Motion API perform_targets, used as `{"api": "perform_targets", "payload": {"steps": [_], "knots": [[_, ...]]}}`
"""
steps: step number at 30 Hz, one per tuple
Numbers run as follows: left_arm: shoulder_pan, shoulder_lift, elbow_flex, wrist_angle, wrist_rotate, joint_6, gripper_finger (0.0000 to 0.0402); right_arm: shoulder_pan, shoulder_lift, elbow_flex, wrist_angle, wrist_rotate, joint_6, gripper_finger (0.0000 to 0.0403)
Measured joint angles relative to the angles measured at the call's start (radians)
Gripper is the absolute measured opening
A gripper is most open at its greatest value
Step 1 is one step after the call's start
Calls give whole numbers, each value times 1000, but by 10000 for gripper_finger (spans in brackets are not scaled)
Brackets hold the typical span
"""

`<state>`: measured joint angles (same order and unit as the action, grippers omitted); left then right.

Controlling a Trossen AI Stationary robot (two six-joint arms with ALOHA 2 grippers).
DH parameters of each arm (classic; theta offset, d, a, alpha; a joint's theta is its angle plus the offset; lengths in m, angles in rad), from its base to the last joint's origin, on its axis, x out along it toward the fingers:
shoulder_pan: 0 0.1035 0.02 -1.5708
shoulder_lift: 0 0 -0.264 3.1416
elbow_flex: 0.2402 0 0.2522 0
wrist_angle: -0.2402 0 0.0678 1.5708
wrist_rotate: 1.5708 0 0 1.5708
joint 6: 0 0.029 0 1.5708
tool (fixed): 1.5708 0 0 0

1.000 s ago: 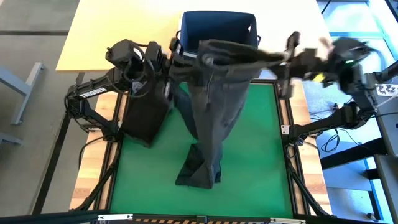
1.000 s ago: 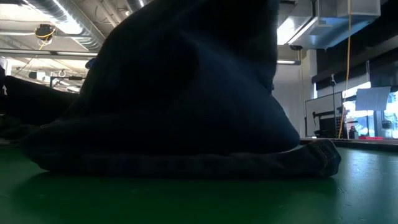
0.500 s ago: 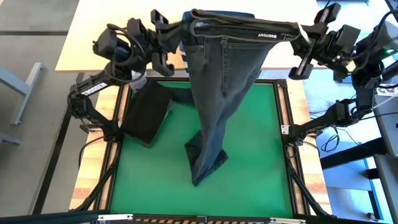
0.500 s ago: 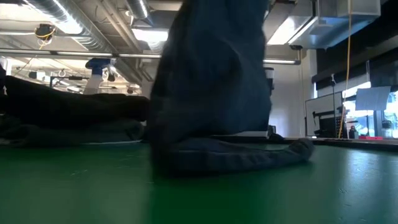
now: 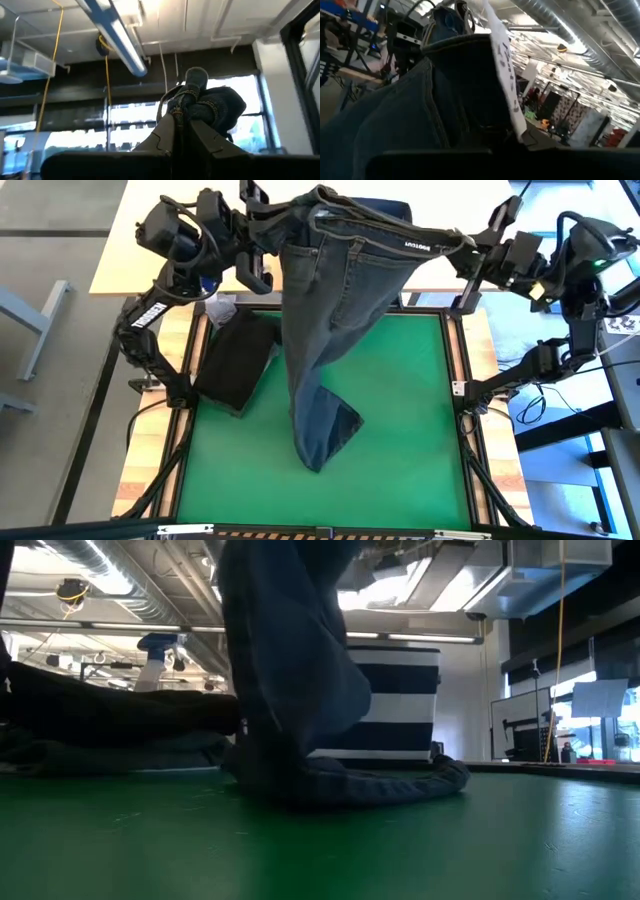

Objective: Fold Laundry from Bin
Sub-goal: Fold the blue pants

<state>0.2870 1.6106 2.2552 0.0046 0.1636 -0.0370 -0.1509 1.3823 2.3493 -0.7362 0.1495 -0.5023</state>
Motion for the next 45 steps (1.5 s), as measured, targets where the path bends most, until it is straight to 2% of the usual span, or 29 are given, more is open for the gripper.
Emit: {"api": "perform_targets", "payload": {"steps": [2, 4, 6, 8, 10, 15, 19, 23, 28, 30, 33, 37, 43, 45], "knots": [[-1, -11, 9, -71, -31, 42, 21, 0, 0, 0, -17, 17, 0, 10], [-2, -22, 13, -158, -104, 102, 21, 0, 0, 0, -31, 27, 3, 14], [-1, -22, 14, -184, -177, 157, 21, 0, 2, -1, -26, 39, 4, 21], [4, -12, 14, -140, -198, 185, 21, -1, 6, -2, 31, 34, -1, 21], [7, 12, 14, 9, -162, 201, 21, -1, 12, -2, 139, 8, -3, 14], [31, 73, 14, 339, 1, 176, 21, 0, 27, -6, 368, -31, -68, 10], [43, 108, 56, 404, 76, 172, 21, 0, 42, -8, 491, -52, -86, 21], [37, 125, 91, 455, 157, 182, 21, 0, 62, -8, 562, -145, -113, 12], [34, 125, 92, 482, 188, 172, 21, 1, 87, -8, 622, -192, -179, 11], [34, 122, 98, 407, 210, 147, 21, 1, 89, -6, 601, -195, -139, 14], [37, 82, 98, 186, 216, 111, 21, 0, 83, 1, 486, -175, -46, 11], [38, 53, 102, -150, 210, 149, 21, 0, 79, 3, 221, -107, 80, 9], [7, 62, 97, -571, 207, 155, 21, 0, 85, 0, -173, -106, 258, 10], [-13, 60, 98, -701, 156, 171, 21, 1, 84, 0, -283, -70, 281, 10]]}}
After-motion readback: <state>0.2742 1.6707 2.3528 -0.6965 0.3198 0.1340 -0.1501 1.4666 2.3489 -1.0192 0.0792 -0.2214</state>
